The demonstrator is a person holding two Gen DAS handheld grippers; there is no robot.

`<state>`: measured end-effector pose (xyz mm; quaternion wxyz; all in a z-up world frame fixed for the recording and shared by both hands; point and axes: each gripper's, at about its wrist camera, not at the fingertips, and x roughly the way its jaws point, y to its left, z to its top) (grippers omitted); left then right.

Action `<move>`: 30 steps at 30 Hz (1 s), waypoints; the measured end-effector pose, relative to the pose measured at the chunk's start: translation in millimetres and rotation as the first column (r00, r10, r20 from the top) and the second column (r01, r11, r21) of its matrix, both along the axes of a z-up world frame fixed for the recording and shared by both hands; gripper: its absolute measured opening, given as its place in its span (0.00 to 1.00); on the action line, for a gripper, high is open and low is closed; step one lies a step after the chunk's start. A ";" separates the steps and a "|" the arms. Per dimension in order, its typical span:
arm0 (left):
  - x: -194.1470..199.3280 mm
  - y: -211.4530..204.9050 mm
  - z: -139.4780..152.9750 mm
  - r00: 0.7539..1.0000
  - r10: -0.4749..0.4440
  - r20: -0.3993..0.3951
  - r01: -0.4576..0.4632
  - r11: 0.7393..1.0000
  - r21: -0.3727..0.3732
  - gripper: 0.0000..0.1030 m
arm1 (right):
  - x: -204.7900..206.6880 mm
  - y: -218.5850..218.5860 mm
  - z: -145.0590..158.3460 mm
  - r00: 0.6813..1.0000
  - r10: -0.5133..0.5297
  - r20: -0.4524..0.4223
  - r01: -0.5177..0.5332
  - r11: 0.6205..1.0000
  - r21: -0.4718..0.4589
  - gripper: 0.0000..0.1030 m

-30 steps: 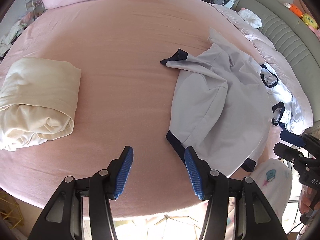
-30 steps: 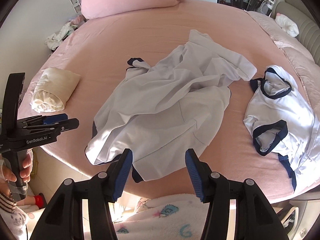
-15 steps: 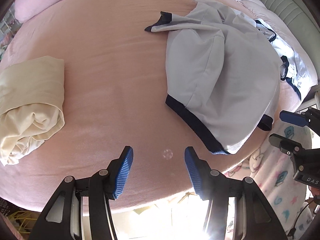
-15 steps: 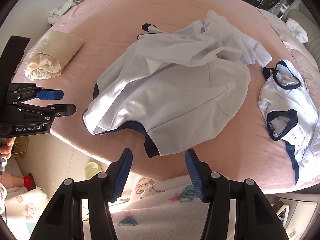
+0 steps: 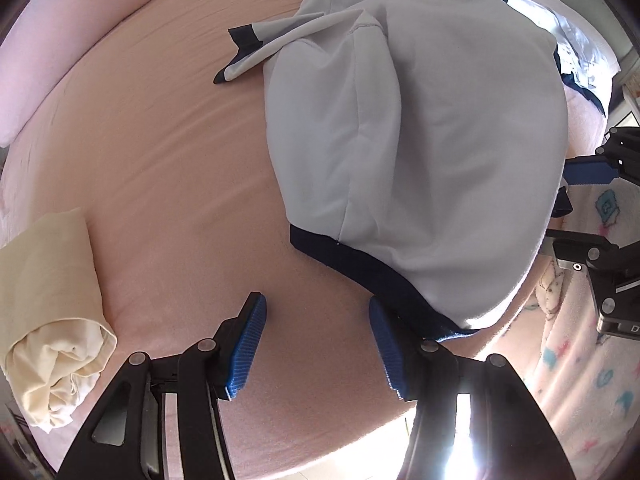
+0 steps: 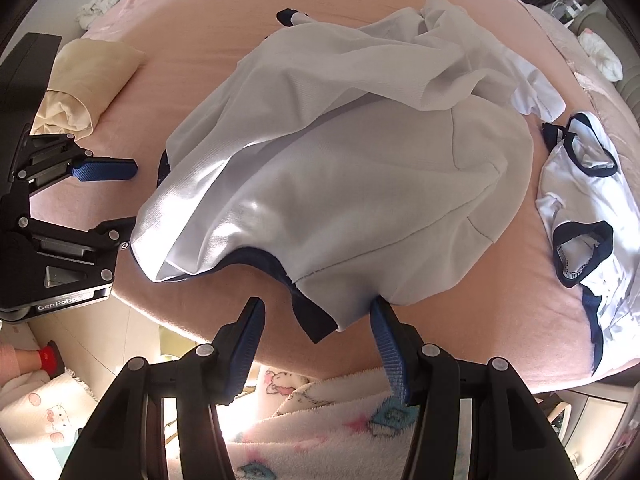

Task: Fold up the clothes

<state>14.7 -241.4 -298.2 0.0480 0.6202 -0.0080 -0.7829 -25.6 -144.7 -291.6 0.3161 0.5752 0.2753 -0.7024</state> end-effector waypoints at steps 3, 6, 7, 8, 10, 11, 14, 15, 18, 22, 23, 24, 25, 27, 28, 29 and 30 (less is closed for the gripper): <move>-5.0 -2.4 0.1 1.000 -0.001 -0.001 0.001 1.000 -0.005 0.49 | -6.8 2.1 -4.5 0.999 -0.028 0.023 0.028 1.000 -0.002 0.53; -7.8 -3.4 1.2 1.000 0.001 -0.017 -0.001 1.000 0.005 0.49 | -15.3 6.0 -7.3 0.996 -0.067 0.051 0.067 0.998 -0.015 0.53; -8.5 -4.0 1.4 1.000 0.007 -0.023 -0.007 1.000 0.013 0.49 | -18.1 7.3 -8.2 0.995 -0.079 0.060 0.081 0.997 -0.019 0.53; -9.3 -4.8 1.3 0.999 0.019 -0.028 -0.018 1.000 0.025 0.49 | -20.9 8.6 -9.2 0.993 -0.092 0.070 0.094 0.995 -0.023 0.53; -10.7 -7.4 1.5 0.997 0.063 -0.045 -0.061 0.997 0.056 0.49 | -25.8 13.3 -10.8 0.990 -0.124 0.073 0.127 0.992 -0.025 0.53; -11.1 -9.0 2.0 0.994 0.091 -0.057 -0.086 0.993 0.078 0.49 | -28.2 16.2 -11.5 0.987 -0.146 0.073 0.148 0.989 -0.025 0.53; -11.3 -15.2 4.3 0.979 0.180 -0.092 -0.164 0.974 0.157 0.49 | -36.7 30.4 -10.6 0.967 -0.238 0.092 0.243 0.969 -0.051 0.53; -11.1 -17.2 5.3 0.974 0.204 -0.100 -0.184 0.967 0.177 0.49 | -39.0 35.1 -10.1 0.960 -0.264 0.093 0.270 0.961 -0.055 0.53; -10.1 -21.4 11.5 0.961 0.250 -0.119 -0.223 0.953 0.206 0.49 | -41.8 45.4 -5.8 0.951 -0.303 0.067 0.307 0.949 -0.063 0.52; -7.8 -24.6 24.1 0.949 0.279 -0.145 -0.249 0.948 0.199 0.49 | -44.3 59.9 4.9 0.935 -0.354 0.032 0.355 0.930 -0.090 0.52; -7.3 -25.1 27.5 0.948 0.280 -0.150 -0.251 0.949 0.191 0.49 | -45.2 63.2 7.2 0.931 -0.364 0.021 0.365 0.927 -0.092 0.52; -6.7 -26.1 30.3 0.947 0.281 -0.155 -0.252 0.950 0.182 0.49 | -46.4 66.0 8.7 0.929 -0.369 0.016 0.369 0.925 -0.093 0.52; -6.0 -27.6 32.3 0.946 0.283 -0.157 -0.256 0.951 0.172 0.49 | -47.7 68.6 10.0 0.928 -0.372 0.011 0.372 0.924 -0.094 0.52; -4.6 -31.6 34.6 0.942 0.296 -0.157 -0.274 0.950 0.151 0.49 | -49.7 74.0 13.5 0.924 -0.381 0.000 0.379 0.920 -0.096 0.52; -3.6 -34.2 35.2 0.939 0.308 -0.155 -0.287 0.947 0.145 0.49 | -50.3 76.9 16.2 0.924 -0.384 -0.004 0.381 0.919 -0.098 0.52; -3.2 -35.8 35.6 0.935 0.320 -0.153 -0.298 0.943 0.148 0.49 | -51.0 79.7 18.9 0.923 -0.386 -0.009 0.383 0.918 -0.100 0.52; -3.2 -36.4 36.0 0.931 0.331 -0.153 -0.308 0.938 0.157 0.49 | -51.6 82.5 21.6 0.921 -0.388 -0.013 0.385 0.917 -0.103 0.52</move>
